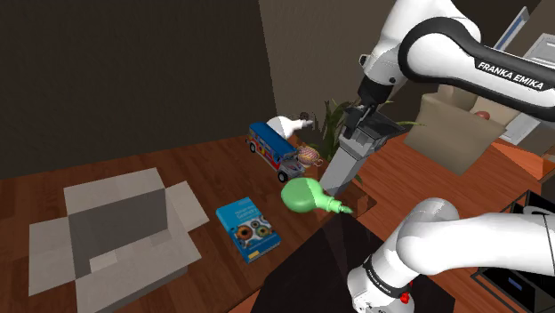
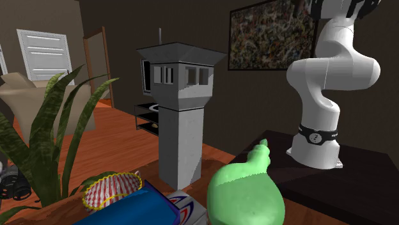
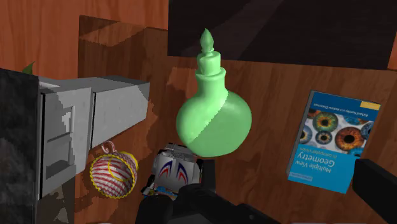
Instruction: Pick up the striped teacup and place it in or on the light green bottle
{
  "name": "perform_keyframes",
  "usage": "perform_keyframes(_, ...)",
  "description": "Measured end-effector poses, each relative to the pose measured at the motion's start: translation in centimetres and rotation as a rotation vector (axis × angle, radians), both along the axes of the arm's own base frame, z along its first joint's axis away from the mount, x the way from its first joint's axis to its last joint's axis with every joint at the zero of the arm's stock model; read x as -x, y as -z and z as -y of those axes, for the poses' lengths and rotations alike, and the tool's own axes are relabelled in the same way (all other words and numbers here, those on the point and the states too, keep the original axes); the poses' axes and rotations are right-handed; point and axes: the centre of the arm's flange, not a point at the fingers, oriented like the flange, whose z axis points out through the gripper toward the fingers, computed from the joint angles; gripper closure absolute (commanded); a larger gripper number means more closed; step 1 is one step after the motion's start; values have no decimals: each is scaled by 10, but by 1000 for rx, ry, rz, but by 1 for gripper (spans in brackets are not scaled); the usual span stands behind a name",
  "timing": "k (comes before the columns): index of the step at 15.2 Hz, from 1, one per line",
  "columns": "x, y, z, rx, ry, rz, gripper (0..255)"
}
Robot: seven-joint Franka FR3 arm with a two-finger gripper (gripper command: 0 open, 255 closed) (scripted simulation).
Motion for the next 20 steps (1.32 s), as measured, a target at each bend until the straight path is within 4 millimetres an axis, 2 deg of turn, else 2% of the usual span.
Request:
perform_keyframes(1, 0, 0, 0, 0, 0, 0, 0)
perform_keyframes(5, -16, 27, 21, 5, -8, 4, 0)
perform_keyframes(6, -26, 35, 25, 7, -11, 5, 0)
perform_keyframes(20, -101, 169, 123, 32, -54, 32, 0)
